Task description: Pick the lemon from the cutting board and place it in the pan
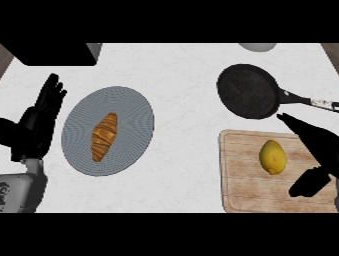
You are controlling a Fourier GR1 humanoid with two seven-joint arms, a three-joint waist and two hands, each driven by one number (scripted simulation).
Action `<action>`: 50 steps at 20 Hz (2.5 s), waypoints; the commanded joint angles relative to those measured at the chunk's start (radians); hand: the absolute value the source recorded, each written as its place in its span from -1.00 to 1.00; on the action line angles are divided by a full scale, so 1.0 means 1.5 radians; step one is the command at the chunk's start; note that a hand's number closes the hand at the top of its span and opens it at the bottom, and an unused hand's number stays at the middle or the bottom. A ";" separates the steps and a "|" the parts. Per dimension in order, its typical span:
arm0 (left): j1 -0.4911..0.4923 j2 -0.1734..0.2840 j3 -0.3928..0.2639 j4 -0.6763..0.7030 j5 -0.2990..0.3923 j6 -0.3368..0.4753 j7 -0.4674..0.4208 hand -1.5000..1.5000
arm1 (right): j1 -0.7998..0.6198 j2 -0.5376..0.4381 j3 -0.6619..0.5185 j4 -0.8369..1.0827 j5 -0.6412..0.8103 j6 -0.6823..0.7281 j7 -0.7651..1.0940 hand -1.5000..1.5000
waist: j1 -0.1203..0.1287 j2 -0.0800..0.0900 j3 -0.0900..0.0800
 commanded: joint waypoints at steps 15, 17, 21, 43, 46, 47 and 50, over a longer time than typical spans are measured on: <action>-0.014 -0.021 0.027 -0.020 -0.022 -0.026 0.020 0.00 | -0.057 0.078 0.016 0.124 0.127 0.040 -0.019 -1.00 | 0.001 0.000 0.000; 0.000 -0.015 0.050 0.028 -0.013 -0.043 -0.032 0.00 | -0.058 0.046 -0.021 0.182 0.126 0.020 -0.082 -1.00 | 0.001 0.000 0.000; -0.034 -0.019 0.044 0.019 -0.018 -0.045 0.014 0.00 | -0.069 0.076 -0.007 0.195 0.142 0.038 -0.074 -1.00 | 0.000 0.000 0.000; -0.018 -0.048 0.027 0.017 -0.054 -0.030 -0.001 0.00 | -0.032 0.305 0.277 0.093 0.310 -0.105 0.003 1.00 | 0.012 -0.003 -0.001; -0.016 -0.040 0.038 0.033 -0.045 -0.041 -0.014 0.00 | -0.058 0.309 0.377 0.079 0.319 -0.217 0.079 1.00 | 0.015 -0.001 0.000; -0.030 -0.044 0.032 0.032 -0.042 -0.043 0.004 0.00 | -0.083 0.309 0.391 0.059 0.335 -0.244 0.102 1.00 | 0.013 -0.003 0.000; -0.037 -0.031 0.047 0.035 -0.041 -0.041 0.000 0.00 | -0.102 0.310 0.442 -0.007 0.365 -0.284 0.174 1.00 | 0.004 -0.004 0.000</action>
